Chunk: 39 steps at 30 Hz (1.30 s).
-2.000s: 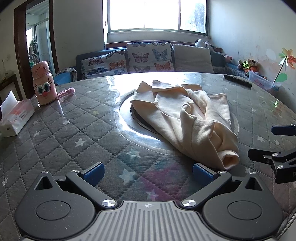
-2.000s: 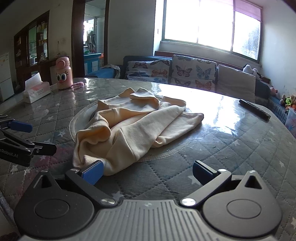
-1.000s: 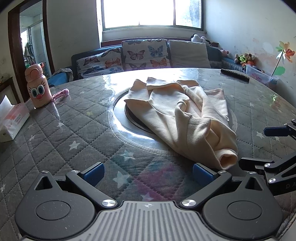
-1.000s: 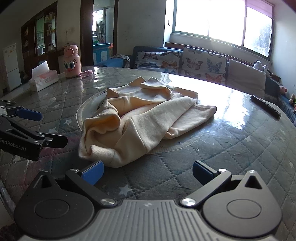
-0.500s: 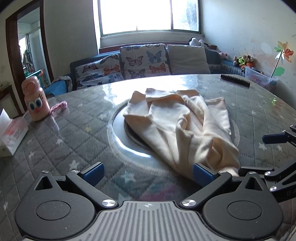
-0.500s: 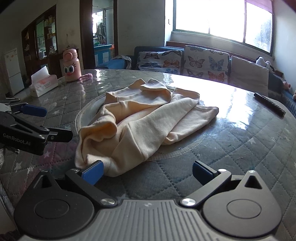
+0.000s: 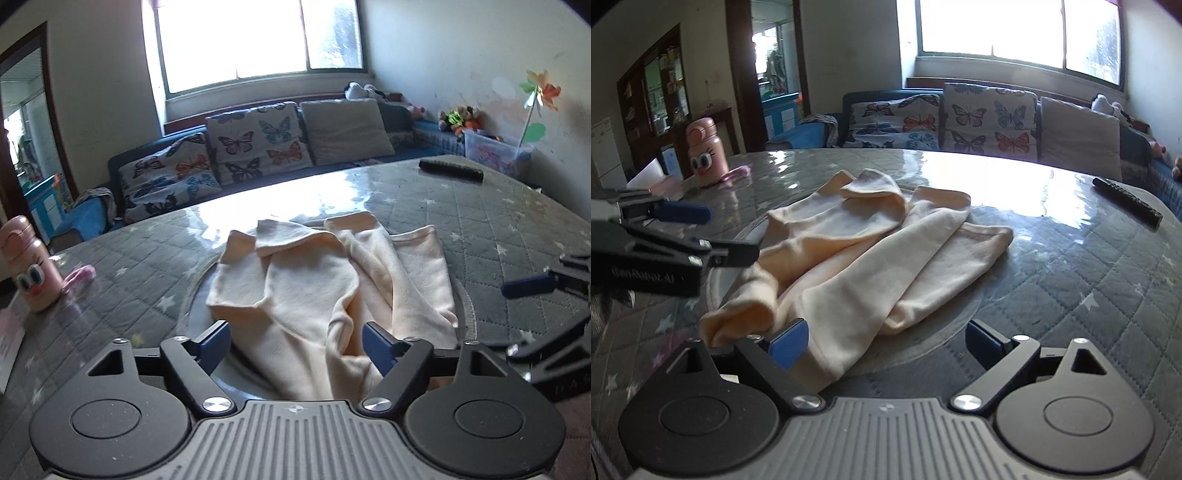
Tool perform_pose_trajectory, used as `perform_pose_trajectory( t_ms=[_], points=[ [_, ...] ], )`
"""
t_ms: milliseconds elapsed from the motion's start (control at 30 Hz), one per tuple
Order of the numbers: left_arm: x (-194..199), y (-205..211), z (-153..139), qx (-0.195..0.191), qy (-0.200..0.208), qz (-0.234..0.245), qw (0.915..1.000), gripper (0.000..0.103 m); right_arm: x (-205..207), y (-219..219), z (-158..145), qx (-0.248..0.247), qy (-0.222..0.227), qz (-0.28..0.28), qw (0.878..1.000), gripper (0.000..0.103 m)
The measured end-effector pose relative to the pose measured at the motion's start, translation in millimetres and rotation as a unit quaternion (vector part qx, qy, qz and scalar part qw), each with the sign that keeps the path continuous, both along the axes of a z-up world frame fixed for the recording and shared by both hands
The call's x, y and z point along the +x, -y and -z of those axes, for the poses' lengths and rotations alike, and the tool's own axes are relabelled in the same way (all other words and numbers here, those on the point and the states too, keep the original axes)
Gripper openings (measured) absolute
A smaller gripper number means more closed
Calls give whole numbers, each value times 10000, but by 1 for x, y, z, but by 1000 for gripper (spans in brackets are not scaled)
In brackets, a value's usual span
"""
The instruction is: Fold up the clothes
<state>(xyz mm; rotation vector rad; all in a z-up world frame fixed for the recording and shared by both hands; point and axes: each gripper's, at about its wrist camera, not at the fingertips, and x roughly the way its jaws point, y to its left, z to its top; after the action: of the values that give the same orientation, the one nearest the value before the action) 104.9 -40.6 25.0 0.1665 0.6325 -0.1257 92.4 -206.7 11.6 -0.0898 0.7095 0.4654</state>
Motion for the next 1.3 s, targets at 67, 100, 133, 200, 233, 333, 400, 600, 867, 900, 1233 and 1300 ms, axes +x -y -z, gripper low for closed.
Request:
perform_pose_trajectory(
  t_ms=[67, 100, 133, 200, 233, 333, 400, 600, 867, 900, 1233, 1300],
  points=[
    [11, 3, 4, 27, -59, 72, 10000, 76, 12, 4, -1, 80, -59, 92, 9999, 90],
    [16, 4, 6, 30, -90, 104, 9999, 74, 18, 5, -2, 114, -90, 137, 9998, 87],
    [21, 5, 8, 25, -125, 138, 9998, 72, 23, 7, -2, 142, -123, 182, 9997, 86],
    [31, 7, 13, 11, -196, 207, 9996, 67, 35, 9, -2, 202, -205, 296, 9991, 82],
    [35, 8, 16, 1, -236, 240, 9994, 59, 43, 10, -2, 237, -247, 342, 9988, 81],
    [46, 6, 24, -101, -395, 298, 9987, 29, 61, 11, 0, 346, -369, 429, 9978, 74],
    [49, 2, 28, -209, -460, 319, 9982, 16, 76, 10, 2, 429, -458, 454, 9970, 68],
    [37, -23, 21, -379, -219, 23, 9990, 9, 109, 7, 8, 600, -604, 497, 9951, 58],
    [18, -70, 11, -635, -137, -567, 9963, 9, 150, 2, 16, 878, -736, 654, 9913, 47],
    [16, -75, 12, -660, -155, -615, 9958, 9, 157, 1, 18, 871, -732, 700, 9910, 47],
    [16, -85, 19, -789, -385, -502, 9949, 12, 198, -11, 29, 737, -706, 994, 9898, 39],
    [19, -85, 17, -831, -390, -448, 9948, 13, 201, -14, 30, 713, -704, 979, 9901, 32]
  ],
)
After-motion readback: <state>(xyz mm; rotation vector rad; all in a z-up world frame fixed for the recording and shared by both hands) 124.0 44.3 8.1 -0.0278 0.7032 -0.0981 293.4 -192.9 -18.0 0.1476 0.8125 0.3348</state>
